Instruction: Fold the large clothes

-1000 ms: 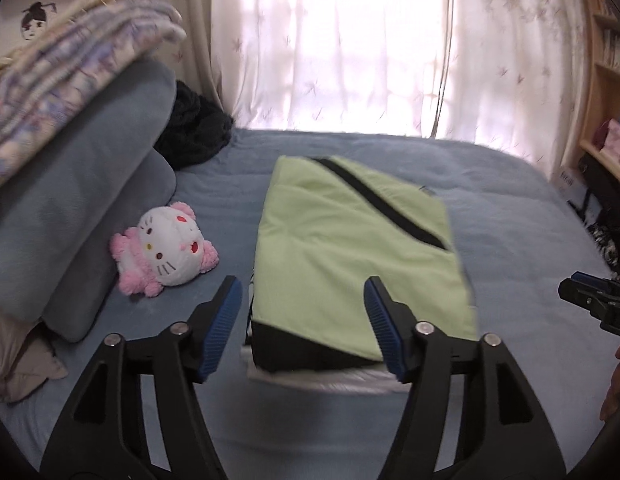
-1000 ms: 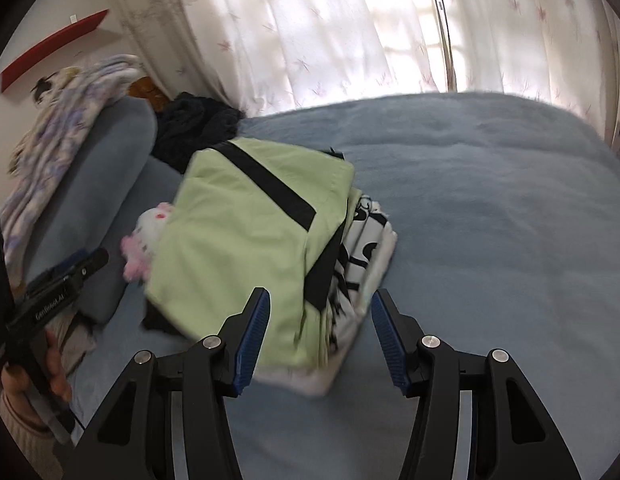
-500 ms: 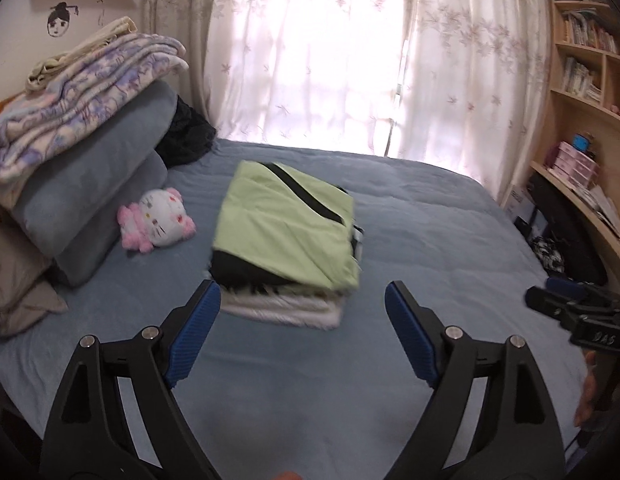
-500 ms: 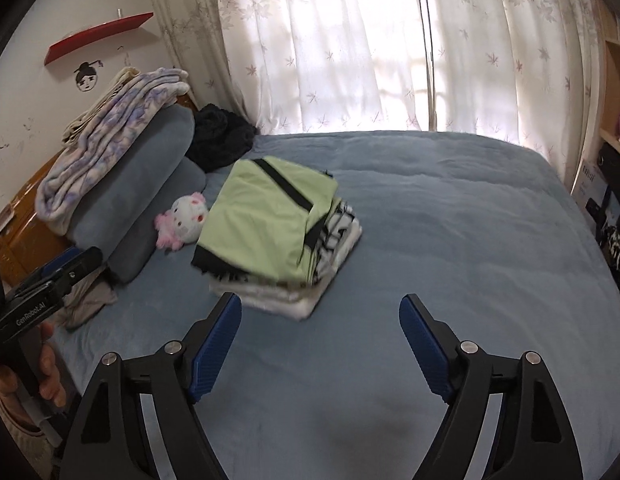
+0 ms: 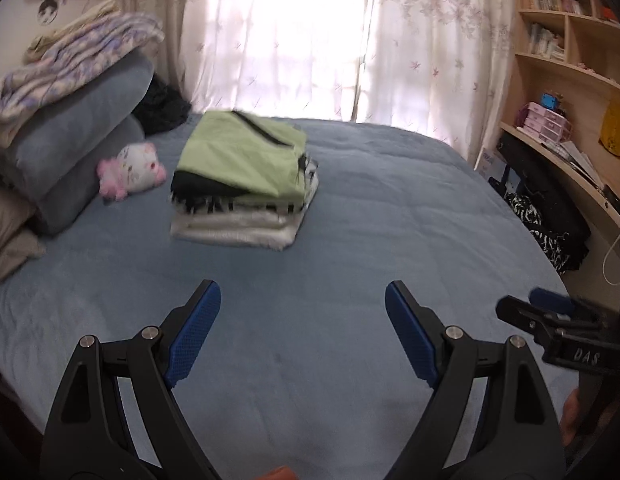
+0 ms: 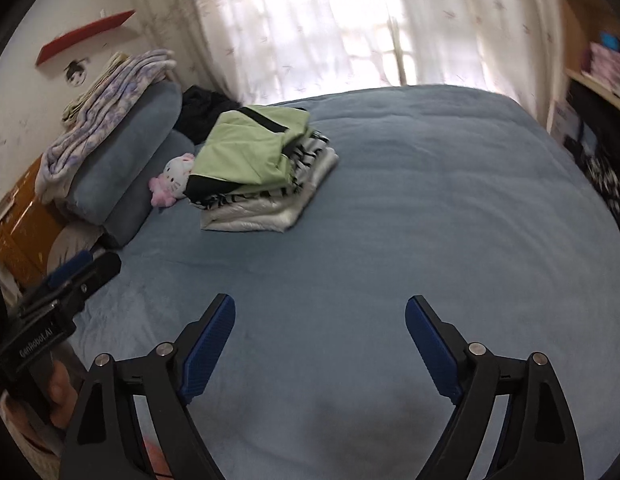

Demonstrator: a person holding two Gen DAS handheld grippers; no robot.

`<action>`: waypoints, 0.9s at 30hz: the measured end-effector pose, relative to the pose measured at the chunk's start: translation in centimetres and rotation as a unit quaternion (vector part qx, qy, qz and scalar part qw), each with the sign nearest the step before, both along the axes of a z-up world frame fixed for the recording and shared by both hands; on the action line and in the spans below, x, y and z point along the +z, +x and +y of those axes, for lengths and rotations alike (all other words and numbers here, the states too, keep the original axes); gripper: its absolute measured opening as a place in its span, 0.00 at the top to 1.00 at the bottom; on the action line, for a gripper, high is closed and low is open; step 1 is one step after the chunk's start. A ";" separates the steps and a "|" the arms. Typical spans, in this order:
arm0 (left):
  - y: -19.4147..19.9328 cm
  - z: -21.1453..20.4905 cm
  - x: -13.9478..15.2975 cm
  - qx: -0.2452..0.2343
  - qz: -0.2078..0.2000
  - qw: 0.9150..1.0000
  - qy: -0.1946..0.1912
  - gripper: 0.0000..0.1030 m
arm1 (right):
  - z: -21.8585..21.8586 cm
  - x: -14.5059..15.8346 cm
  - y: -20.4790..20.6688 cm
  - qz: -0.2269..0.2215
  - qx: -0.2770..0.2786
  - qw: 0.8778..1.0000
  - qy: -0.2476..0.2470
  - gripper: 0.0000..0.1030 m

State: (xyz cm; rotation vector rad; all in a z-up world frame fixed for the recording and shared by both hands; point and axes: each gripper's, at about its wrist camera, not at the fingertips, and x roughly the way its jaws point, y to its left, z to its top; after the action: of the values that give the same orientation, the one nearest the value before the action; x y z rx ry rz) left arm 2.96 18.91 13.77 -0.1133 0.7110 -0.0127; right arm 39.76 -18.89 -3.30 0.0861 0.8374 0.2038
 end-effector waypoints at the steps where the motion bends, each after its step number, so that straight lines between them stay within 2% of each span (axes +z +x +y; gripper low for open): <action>1: -0.3 -0.3 -0.7 0.003 0.006 1.000 -0.001 0.20 | -0.5 -0.9 -1.2 -0.001 -0.011 1.000 0.000 0.12; 7: -2.7 -2.6 -4.2 0.004 0.025 1.000 0.002 0.20 | -3.1 -6.3 -7.4 0.003 -0.051 0.999 -0.003 0.11; 10: -3.3 -3.4 -5.3 0.005 0.041 0.999 0.003 0.20 | -4.3 -7.7 -9.9 0.007 -0.055 0.998 0.010 0.11; 17: -4.5 -5.4 -6.5 -0.006 0.052 0.999 0.013 0.20 | -4.9 -7.2 -13.5 -0.009 -0.046 0.999 -0.019 0.09; 27: -4.6 -5.4 -7.2 -0.017 0.069 0.997 0.015 0.20 | -4.4 -4.5 -15.5 -0.025 -0.026 0.998 -0.047 0.09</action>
State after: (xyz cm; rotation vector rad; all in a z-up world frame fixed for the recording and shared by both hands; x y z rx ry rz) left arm -1.60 13.48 6.60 -0.0726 0.8503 -0.0270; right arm 24.23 -23.32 -7.76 0.0141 0.7923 0.1177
